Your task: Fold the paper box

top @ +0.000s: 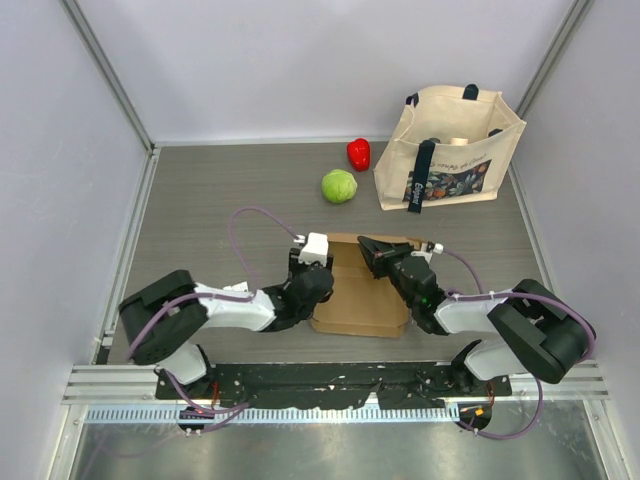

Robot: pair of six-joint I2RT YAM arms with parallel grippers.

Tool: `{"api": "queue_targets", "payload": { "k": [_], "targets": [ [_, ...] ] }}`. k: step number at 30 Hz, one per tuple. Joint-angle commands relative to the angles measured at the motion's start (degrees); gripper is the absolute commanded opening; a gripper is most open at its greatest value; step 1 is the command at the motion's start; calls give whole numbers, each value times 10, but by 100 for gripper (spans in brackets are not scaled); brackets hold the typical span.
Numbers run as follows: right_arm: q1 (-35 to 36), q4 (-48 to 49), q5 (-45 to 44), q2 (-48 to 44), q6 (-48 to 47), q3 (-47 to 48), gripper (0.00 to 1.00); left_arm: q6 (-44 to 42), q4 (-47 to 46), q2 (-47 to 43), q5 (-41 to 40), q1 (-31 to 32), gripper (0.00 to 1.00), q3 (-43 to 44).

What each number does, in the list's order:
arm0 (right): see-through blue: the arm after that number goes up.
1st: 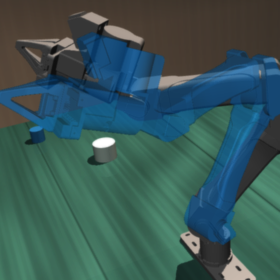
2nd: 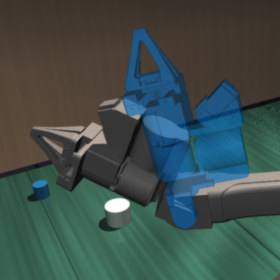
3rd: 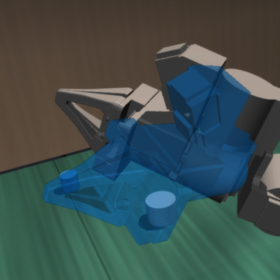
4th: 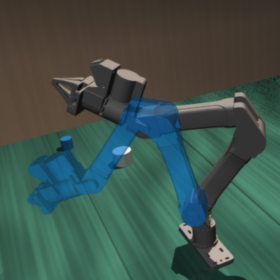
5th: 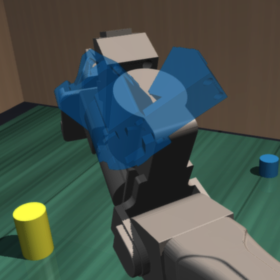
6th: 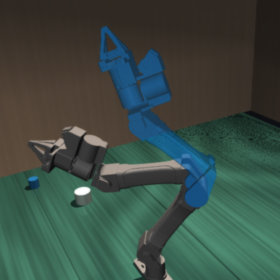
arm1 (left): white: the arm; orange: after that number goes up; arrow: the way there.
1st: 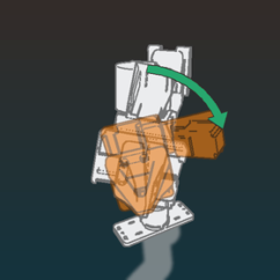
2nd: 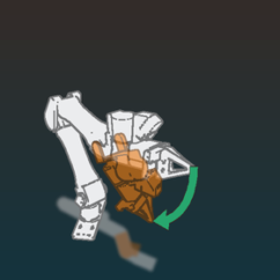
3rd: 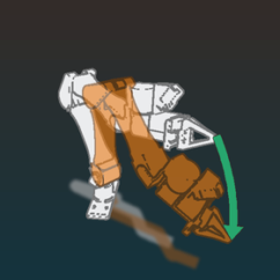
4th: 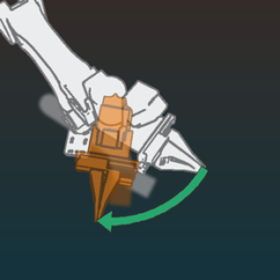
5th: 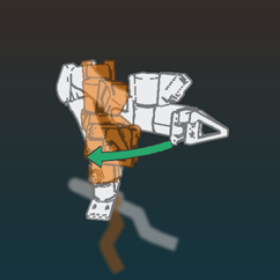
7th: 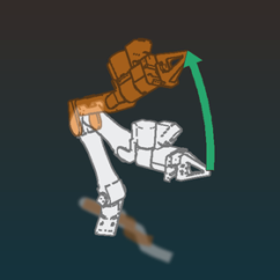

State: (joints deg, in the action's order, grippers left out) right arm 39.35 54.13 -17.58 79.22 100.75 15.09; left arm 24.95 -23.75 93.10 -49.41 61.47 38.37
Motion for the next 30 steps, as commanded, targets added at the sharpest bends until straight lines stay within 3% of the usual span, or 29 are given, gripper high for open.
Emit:
{"api": "queue_targets", "payload": {
  "k": [1,6,10,15,18,23,25,30],
  "targets": [
    [2,3,5,-6,-35,5,18,-11,-45,-112,85,-4,58,-51],
    [1,-35,22,-33,-81,17,36,40,-2,-228,150,-22,68,-104],
    [2,-106,28,-68,-128,31,52,98,77,-319,228,-87,68,-116],
    [0,-137,26,-101,-180,32,58,102,125,-364,280,-119,72,-109],
    [-3,-154,34,-113,-211,42,58,96,147,-340,293,-130,72,-83],
    [-3,-271,38,-174,-370,91,59,92,131,-271,301,-129,72,-49],
    [-3,-344,52,-201,-479,126,60,79,108,-230,305,-130,71,-36],
    [-10,-579,12,-251,-647,198,61,52,94,-153,272,-124,63,6]
  ]
}}
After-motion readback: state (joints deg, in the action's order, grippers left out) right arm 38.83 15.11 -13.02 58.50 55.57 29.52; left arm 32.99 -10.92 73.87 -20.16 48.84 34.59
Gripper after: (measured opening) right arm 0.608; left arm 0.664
